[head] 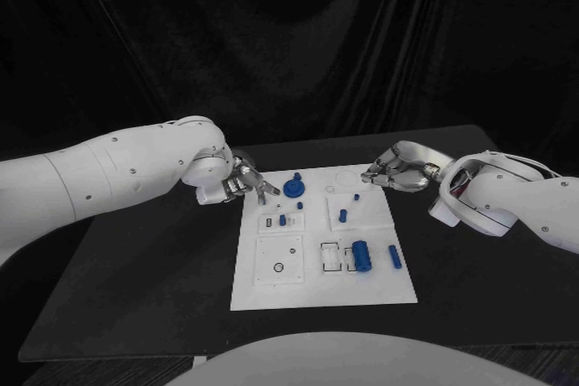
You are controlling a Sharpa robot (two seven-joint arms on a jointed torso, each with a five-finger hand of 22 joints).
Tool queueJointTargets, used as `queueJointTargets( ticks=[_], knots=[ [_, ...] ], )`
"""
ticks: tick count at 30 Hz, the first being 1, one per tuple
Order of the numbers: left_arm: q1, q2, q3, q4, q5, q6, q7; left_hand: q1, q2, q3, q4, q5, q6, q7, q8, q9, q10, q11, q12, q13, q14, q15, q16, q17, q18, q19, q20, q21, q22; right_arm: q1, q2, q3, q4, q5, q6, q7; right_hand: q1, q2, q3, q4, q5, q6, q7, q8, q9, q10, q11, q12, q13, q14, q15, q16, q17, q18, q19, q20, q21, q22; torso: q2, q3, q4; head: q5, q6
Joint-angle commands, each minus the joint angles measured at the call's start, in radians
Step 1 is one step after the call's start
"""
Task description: Assemble the parts on the task board
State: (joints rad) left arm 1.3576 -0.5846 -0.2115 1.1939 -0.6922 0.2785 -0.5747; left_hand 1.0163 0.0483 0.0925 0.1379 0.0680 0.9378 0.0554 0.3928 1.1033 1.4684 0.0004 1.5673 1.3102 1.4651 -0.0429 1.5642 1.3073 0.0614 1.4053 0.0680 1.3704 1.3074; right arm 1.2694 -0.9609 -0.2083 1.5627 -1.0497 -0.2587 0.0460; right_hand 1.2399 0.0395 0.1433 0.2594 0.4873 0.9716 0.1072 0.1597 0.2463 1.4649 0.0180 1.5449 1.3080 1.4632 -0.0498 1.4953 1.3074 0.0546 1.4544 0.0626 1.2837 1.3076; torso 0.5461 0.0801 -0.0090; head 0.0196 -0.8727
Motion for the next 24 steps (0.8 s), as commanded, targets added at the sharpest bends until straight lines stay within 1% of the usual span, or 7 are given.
queueJointTargets(
  ticks=[1,4,7,12,15,21,24],
  knots=[
    [0.015,-0.008,0.0,0.003,-0.002,-0.03,0.038,0.012,-0.002,-0.007,0.001,0.005,-0.008,0.0,0.006,0.003,0.102,-0.007,0.004,0.261,0.106,-0.005,0.007,0.263,-0.008,0.006,-0.001,0.003,0.189,-0.002,-0.001,0.001,0.001,0.0,-0.002,-0.018,-0.003,-0.002,-0.002,0.001,0.001,-0.005,0.0,-0.007,0.001,0.071,0.008,-0.003,0.206,0.081,0.006,-0.005,0.134,0.011,-0.008,0.002,-0.004,0.174,0.0,0.0001,-0.0007,0.002,0.0],
    [0.025,0.002,0.0,-0.031,-0.002,-0.009,0.046,0.019,0.0,-0.006,0.0,0.007,-0.013,0.0,0.007,0.006,0.102,-0.007,0.004,0.261,0.106,-0.005,0.007,0.263,-0.007,0.004,-0.001,0.001,0.188,-0.002,0.001,0.001,0.0,0.0,-0.001,-0.017,-0.004,-0.002,-0.003,0.002,0.001,-0.005,0.0,-0.007,0.001,0.071,0.008,-0.003,0.205,0.081,0.006,-0.005,0.135,0.011,-0.008,0.002,-0.003,0.174,0.001,0.0005,-0.0008,0.006,0.0],
    [0.025,0.02,0.0,-0.072,-0.002,0.01,0.053,0.02,0.002,-0.006,0.001,0.007,-0.015,0.001,0.007,0.008,0.102,-0.006,0.004,0.261,0.106,-0.005,0.007,0.263,-0.007,0.003,-0.001,-0.001,0.188,-0.002,0.003,0.001,0.001,0.0,0.0,-0.016,-0.004,-0.002,-0.003,0.002,0.001,-0.005,0.0,-0.007,0.001,0.071,0.008,-0.003,0.206,0.081,0.006,-0.005,0.135,0.011,-0.008,0.002,-0.003,0.174,0.001,0.0006,-0.0009,0.006,0.0],
    [0.003,0.051,0.0,-0.14,-0.008,0.03,0.063,0.023,0.007,-0.006,0.003,0.008,-0.019,0.001,0.007,0.009,0.102,-0.006,0.004,0.261,0.106,-0.004,0.007,0.263,-0.006,0.001,-0.001,-0.004,0.188,-0.002,0.002,0.001,0.001,0.0,0.003,-0.016,-0.004,-0.001,-0.002,0.002,0.002,-0.005,0.0,-0.007,0.001,0.071,0.008,-0.003,0.205,0.081,0.006,-0.005,0.135,0.011,-0.008,0.002,-0.004,0.174,0.0,0.0006,0.0004,0.003,0.0],
    [-0.013,0.069,0.0,-0.177,-0.047,0.037,0.079,0.023,0.008,-0.006,0.004,0.008,-0.019,0.001,0.007,0.01,0.102,-0.005,0.004,0.261,0.106,-0.004,0.007,0.263,-0.006,-0.001,-0.001,-0.006,0.187,-0.002,0.0,0.001,0.003,0.0,0.005,-0.016,-0.002,-0.001,-0.001,0.001,0.003,-0.005,-0.001,-0.007,0.001,0.071,0.008,-0.003,0.205,0.081,0.006,-0.005,0.134,0.011,-0.007,0.002,-0.003,0.175,0.0,0.0009,0.0004,0.003,0.0],
    [-0.037,0.101,0.0,-0.247,-0.117,0.023,0.123,0.023,0.009,-0.007,0.006,0.007,-0.018,0.002,0.009,0.012,0.102,-0.005,0.004,0.261,0.106,-0.004,0.007,0.263,-0.006,0.001,-0.001,-0.003,0.188,-0.002,-0.001,0.001,0.008,0.0,0.006,-0.015,-0.002,-0.001,-0.001,0.0,0.004,-0.006,-0.001,-0.008,0.001,0.071,0.008,-0.004,0.205,0.081,0.006,-0.004,0.135,0.011,-0.008,0.002,-0.004,0.174,0.005,-0.0027,-0.0017,0.008,0.0],
    [-0.045,0.117,0.0,-0.281,-0.129,0.019,0.135,0.023,0.009,-0.008,0.006,0.006,-0.018,0.002,0.01,0.012,0.102,-0.005,0.004,0.261,0.106,-0.003,0.007,0.263,-0.006,0.001,-0.001,-0.004,0.188,-0.002,0.0,0.001,0.008,0.0,0.008,-0.015,-0.002,-0.001,-0.001,0.0,0.004,-0.006,-0.001,-0.008,0.001,0.071,0.008,-0.004,0.205,0.081,0.006,-0.004,0.135,0.011,-0.008,0.002,-0.004,0.174,0.004,-0.0026,-0.0019,0.007,0.0]
  ],
)
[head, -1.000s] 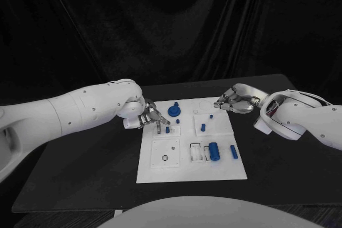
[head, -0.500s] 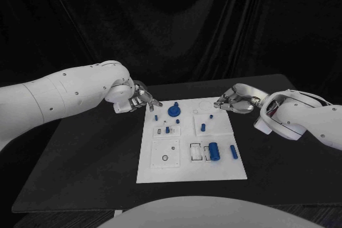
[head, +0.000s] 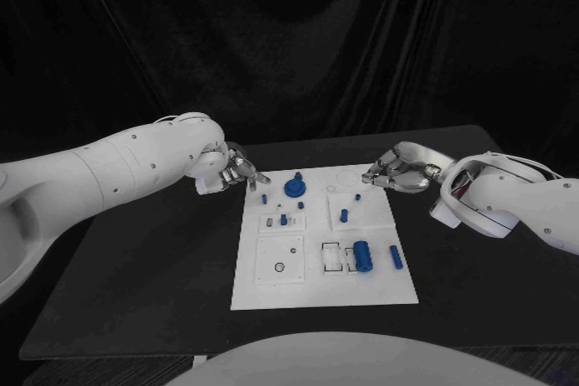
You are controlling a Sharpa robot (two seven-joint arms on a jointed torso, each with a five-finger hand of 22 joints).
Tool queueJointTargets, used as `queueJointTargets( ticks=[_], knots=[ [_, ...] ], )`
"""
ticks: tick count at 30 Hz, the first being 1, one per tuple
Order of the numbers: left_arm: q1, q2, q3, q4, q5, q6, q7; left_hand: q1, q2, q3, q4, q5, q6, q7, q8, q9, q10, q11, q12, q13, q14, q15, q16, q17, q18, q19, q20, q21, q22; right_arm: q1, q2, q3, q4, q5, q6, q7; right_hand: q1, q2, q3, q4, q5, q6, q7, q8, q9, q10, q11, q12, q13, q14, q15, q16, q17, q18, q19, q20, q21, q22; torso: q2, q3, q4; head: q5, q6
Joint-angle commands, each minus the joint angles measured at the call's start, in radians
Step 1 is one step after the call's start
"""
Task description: Assemble the parts on the task board
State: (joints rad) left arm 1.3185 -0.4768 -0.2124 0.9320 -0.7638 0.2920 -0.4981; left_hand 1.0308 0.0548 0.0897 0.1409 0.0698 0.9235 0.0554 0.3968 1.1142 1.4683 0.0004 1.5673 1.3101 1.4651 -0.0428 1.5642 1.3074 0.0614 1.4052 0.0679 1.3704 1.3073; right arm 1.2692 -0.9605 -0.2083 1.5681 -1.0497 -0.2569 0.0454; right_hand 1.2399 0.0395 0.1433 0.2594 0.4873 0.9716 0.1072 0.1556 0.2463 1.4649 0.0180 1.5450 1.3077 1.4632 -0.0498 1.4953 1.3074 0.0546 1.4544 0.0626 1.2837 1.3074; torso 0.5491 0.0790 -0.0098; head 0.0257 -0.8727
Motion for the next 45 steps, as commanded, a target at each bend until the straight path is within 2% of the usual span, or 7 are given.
queueJointTargets(
  ticks=[1,4,9,14,24,32,45],
  knots=[
    [-0.009,0.014,0.001,-0.03,-0.061,0.003,0.062,0.008,0.003,-0.005,0.004,0.004,-0.003,0.002,0.006,0.001,0.102,-0.005,0.004,0.261,0.106,-0.004,0.007,0.263,-0.006,0.0,-0.001,-0.005,0.188,-0.002,0.001,0.001,0.003,0.0,0.008,-0.015,-0.002,-0.001,-0.001,0.0,0.004,-0.006,-0.001,-0.004,0.001,0.071,0.008,-0.004,0.205,0.081,0.006,-0.004,0.135,0.011,-0.008,0.002,-0.004,0.175,0.001,-0.002,-0.002,0.001,0.0],
    [-0.016,0.024,0.001,-0.049,-0.065,-0.002,0.07,0.008,0.003,-0.005,0.004,0.004,-0.003,0.002,0.006,0.001,0.102,-0.005,0.004,0.261,0.106,-0.004,0.007,0.263,-0.006,-0.001,-0.001,-0.006,0.187,-0.002,0.002,0.001,0.003,0.0,0.009,-0.015,-0.001,-0.001,0.0,-0.001,0.005,-0.006,-0.001,-0.004,0.001,0.071,0.007,-0.004,0.205,0.081,0.006,-0.005,0.134,0.011,-0.008,0.002,-0.004,0.175,0.001,-0.0008,-0.001,0.001,0.0],
    [-0.028,0.033,0.001,-0.061,-0.069,-0.014,0.082,0.012,0.003,-0.008,0.007,0.005,-0.015,0.004,0.001,0.003,0.102,-0.003,0.004,0.261,0.106,-0.002,0.007,0.263,-0.005,-0.002,0.0,-0.008,0.188,-0.002,0.003,0.001,0.002,0.0,0.013,-0.016,0.0,-0.001,0.0,-0.001,0.006,-0.005,-0.001,-0.004,0.001,0.071,0.007,-0.004,0.205,0.081,0.006,-0.004,0.135,0.011,-0.008,0.002,-0.004,0.175,0.001,-0.0018,-0.0019,0.001,0.0],
    [-0.038,0.042,0.001,-0.069,-0.07,-0.017,0.089,0.017,0.004,-0.013,0.012,0.006,-0.032,0.009,-0.011,0.0,0.102,0.001,0.004,0.261,0.106,0.001,0.007,0.263,-0.004,-0.008,0.002,-0.015,0.186,-0.002,0.004,0.001,0.002,0.0,0.016,-0.017,0.0,-0.001,0.0,-0.001,0.006,-0.005,-0.001,-0.004,0.001,0.071,0.007,-0.004,0.205,0.081,0.006,-0.004,0.135,0.011,-0.008,0.002,-0.004,0.175,0.0,0.0,-0.0015,0.003,0.0],
    [-0.058,0.056,0.001,-0.094,-0.07,-0.022,0.1,0.019,0.005,-0.017,0.016,0.005,-0.04,0.013,-0.021,-0.004,0.102,0.004,0.004,0.261,0.106,0.004,0.007,0.263,-0.004,-0.01,0.004,-0.018,0.186,-0.004,0.007,0.001,0.0,0.0,0.024,-0.019,0.001,0.0,0.001,-0.002,0.007,-0.005,-0.002,-0.003,0.001,0.071,0.007,-0.004,0.205,0.081,0.006,-0.005,0.134,0.012,-0.008,0.002,-0.006,0.174,-0.001,-0.0001,-0.0006,0.002,0.0],
    [-0.063,0.06,0.001,-0.101,-0.07,-0.023,0.1,0.024,0.008,-0.016,0.016,0.008,-0.041,0.014,-0.025,-0.005,0.102,0.005,0.004,0.261,0.106,0.005,0.007,0.263,-0.003,-0.013,0.005,-0.021,0.185,-0.005,0.008,0.001,-0.001,0.0,0.028,-0.019,0.001,0.0,0.001,-0.002,0.007,-0.005,-0.002,-0.003,0.001,0.071,0.007,-0.004,0.205,0.081,0.006,-0.005,0.134,0.012,-0.008,0.002,-0.006,0.174,0.0,-0.0007,-0.0007,0.006,0.0],
    [-0.071,0.067,0.001,-0.112,-0.07,-0.019,0.11,0.035,0.01,-0.014,0.013,0.013,-0.043,0.016,-0.03,-0.007,0.102,0.007,0.004,0.261,0.106,0.007,0.007,0.263,-0.002,-0.018,0.007,-0.027,0.183,-0.008,0.007,0.001,-0.001,0.0,0.028,-0.018,0.003,0.0,0.001,-0.004,0.008,-0.005,-0.002,-0.004,0.001,0.071,0.007,-0.004,0.205,0.081,0.006,-0.005,0.134,0.012,-0.008,0.002,-0.006,0.174,-0.001,-0.0002,-0.001,0.003,0.0]
  ],
)
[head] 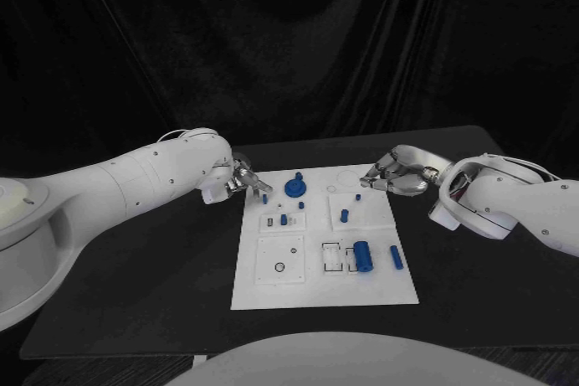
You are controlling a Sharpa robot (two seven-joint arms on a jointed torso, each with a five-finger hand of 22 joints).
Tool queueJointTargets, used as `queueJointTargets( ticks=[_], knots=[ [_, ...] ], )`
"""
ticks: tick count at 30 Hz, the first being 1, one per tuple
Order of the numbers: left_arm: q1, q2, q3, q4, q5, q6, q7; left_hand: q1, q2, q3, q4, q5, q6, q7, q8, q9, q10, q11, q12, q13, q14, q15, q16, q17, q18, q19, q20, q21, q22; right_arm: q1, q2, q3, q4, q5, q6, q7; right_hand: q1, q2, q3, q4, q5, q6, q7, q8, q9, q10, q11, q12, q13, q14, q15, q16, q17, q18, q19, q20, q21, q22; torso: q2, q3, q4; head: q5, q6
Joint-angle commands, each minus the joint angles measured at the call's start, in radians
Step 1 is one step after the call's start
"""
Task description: Assemble the parts on the task board
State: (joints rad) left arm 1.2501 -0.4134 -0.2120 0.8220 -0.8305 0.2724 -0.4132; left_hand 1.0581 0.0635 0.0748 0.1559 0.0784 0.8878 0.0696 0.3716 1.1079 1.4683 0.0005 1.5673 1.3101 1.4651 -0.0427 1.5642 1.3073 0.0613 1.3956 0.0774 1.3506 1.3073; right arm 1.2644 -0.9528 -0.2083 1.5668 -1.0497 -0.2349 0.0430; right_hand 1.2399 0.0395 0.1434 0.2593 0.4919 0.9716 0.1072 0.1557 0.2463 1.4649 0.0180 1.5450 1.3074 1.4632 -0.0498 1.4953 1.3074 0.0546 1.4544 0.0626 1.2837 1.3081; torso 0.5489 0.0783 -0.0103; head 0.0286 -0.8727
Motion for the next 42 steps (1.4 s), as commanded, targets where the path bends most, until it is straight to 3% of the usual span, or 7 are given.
queueJointTargets(
  ticks=[1,42],
  knots=[
    [-0.004,0.004,0.001,-0.003,-0.003,0.001,0.027,0.009,0.002,0.0,-0.002,0.005,-0.008,0.002,-0.006,-0.001,0.103,0.008,0.004,0.261,0.106,0.008,0.007,0.263,-0.001,-0.009,-0.002,-0.008,0.183,-0.003,-0.001,0.001,0.001,0.0,0.006,-0.015,0.003,0.0,0.002,-0.004,0.004,-0.005,-0.002,-0.004,0.001,0.07,0.007,-0.004,0.204,0.081,0.005,-0.005,0.134,0.012,-0.008,0.002,-0.006,0.174,0.0,0.0006,-0.0007,0.0,0.0],
    [-0.016,0.033,0.001,-0.042,-0.003,0.031,0.022,0.047,0.012,0.011,-0.014,0.043,-0.01,0.005,-0.029,-0.011,0.103,0.013,0.004,0.261,0.106,0.014,0.007,0.263,0.004,-0.03,0.005,-0.032,0.176,-0.009,-0.002,0.001,0.003,0.0,0.012,-0.02,0.011,-0.001,0.005,-0.013,0.016,-0.005,-0.002,-0.005,0.002,0.069,0.006,-0.005,0.202,0.081,0.005,-0.007,0.13,0.013,-0.01,0.002,-0.012,0.172,0.0,0.0005,-0.0005,-0.007,0.0]
  ],
)
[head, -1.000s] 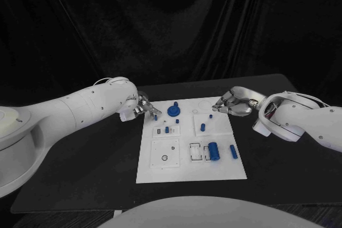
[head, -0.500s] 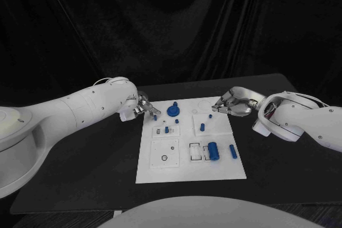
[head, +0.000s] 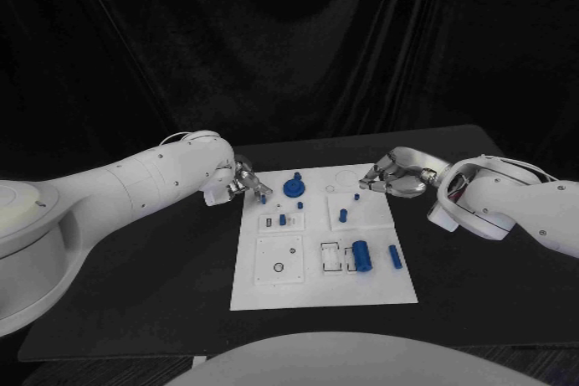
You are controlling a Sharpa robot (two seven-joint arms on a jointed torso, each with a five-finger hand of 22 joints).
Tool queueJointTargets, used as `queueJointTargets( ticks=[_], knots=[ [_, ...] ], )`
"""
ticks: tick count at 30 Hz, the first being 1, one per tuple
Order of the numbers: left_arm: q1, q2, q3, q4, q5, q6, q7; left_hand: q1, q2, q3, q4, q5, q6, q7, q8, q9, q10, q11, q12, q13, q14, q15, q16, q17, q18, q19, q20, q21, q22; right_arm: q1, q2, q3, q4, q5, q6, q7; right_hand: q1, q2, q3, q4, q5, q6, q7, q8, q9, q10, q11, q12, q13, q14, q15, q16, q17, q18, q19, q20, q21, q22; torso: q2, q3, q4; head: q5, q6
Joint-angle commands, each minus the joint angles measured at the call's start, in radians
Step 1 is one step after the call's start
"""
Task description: Assemble the parts on the task board
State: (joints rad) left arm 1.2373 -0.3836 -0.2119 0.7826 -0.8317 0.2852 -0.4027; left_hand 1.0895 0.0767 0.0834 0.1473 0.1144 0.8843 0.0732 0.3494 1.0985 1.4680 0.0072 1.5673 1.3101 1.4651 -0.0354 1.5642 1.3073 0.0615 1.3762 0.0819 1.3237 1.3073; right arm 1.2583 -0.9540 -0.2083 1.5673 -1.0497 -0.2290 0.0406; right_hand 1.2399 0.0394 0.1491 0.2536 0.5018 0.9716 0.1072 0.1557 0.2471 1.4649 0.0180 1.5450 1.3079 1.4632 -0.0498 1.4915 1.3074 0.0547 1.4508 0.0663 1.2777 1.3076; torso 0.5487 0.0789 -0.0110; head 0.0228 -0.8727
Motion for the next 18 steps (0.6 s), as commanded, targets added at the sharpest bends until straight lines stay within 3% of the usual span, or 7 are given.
queueJointTargets(
  ticks=[1,18],
  knots=[
    [-0.003,0.004,0.001,-0.004,-0.002,0.019,0.011,0.016,-0.001,0.002,-0.006,0.007,-0.007,0.002,-0.007,-0.002,0.103,0.006,0.004,0.261,0.106,0.007,0.007,0.263,0.004,-0.011,0.001,-0.005,0.176,-0.002,-0.001,0.001,0.002,0.0,0.006,-0.017,0.012,-0.001,0.0,-0.008,0.007,-0.005,-0.002,-0.005,0.001,0.069,0.006,-0.005,0.201,0.081,0.005,-0.003,0.131,0.013,-0.006,-0.002,-0.005,0.173,0.0,-0.0002,0.0002,0.0,0.0],
    [-0.012,0.012,0.001,-0.015,-0.002,0.025,0.008,0.038,0.002,0.013,-0.021,0.022,-0.009,0.002,-0.016,-0.006,0.103,0.006,0.004,0.261,0.106,0.007,0.007,0.263,0.004,-0.014,0.002,-0.009,0.176,-0.002,-0.001,0.001,0.003,0.0,0.008,-0.018,0.013,-0.001,0.001,-0.01,0.011,-0.005,-0.002,-0.005,0.001,0.069,0.006,-0.005,0.202,0.08,0.005,-0.003,0.13,0.013,-0.006,-0.002,-0.006,0.172,0.0,-0.0002,0.0001,0.0,0.0]
  ],
)
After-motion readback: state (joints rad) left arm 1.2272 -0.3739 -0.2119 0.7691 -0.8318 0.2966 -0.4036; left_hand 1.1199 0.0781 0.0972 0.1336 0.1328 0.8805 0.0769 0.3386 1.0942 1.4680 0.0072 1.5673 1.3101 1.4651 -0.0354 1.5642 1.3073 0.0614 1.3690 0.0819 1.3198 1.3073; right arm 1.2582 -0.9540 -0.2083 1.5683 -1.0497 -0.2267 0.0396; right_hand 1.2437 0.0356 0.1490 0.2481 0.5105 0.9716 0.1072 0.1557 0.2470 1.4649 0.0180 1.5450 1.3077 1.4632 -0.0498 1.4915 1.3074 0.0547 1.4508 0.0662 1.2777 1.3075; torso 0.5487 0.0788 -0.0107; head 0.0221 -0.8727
